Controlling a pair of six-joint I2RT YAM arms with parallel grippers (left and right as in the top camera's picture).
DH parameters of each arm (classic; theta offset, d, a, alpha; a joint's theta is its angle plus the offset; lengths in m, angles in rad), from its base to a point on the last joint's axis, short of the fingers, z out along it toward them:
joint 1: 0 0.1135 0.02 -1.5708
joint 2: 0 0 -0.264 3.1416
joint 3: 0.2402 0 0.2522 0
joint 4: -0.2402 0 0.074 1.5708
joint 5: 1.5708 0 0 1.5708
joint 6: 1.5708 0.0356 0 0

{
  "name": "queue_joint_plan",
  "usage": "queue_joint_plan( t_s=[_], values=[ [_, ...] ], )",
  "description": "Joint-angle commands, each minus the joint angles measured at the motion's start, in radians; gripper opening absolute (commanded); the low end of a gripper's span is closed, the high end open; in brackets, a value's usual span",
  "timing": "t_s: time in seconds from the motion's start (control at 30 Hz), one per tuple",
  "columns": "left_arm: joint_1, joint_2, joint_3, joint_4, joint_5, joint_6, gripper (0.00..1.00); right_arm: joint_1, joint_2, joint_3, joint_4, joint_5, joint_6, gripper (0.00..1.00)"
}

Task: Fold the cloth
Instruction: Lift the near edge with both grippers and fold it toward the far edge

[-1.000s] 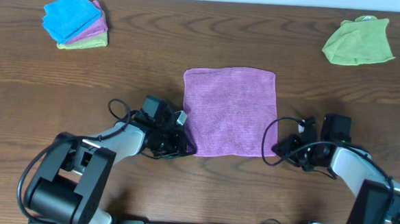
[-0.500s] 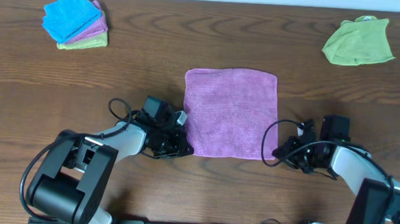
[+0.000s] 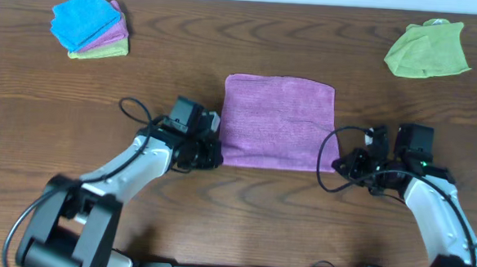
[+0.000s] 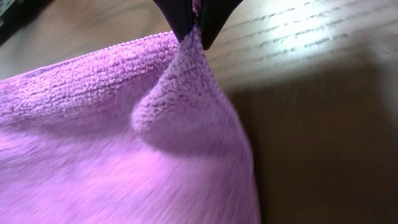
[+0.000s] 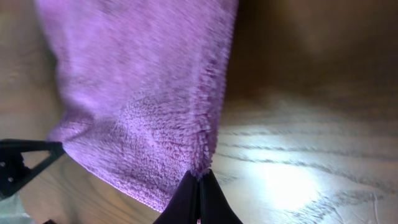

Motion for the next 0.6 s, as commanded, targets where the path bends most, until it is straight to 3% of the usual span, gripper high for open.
queue_joint_plan(
  t_s=[0.0,0.37,0.57],
  values=[
    [0.003,-0.046,0.032,-0.008,-0.068,0.035,0.06,0.004,-0.031,0.03,0.004,-0.012,0.021,0.02],
    [0.003,-0.058,0.131,0.016,-0.148,0.051,0.06,0.064,-0.031,0.034,0.148,-0.041,0.106,0.01],
    [0.003,-0.058,0.158,0.116,-0.186,0.076,0.06,0.095,-0.031,0.04,0.26,-0.006,0.167,0.02]
  ],
)
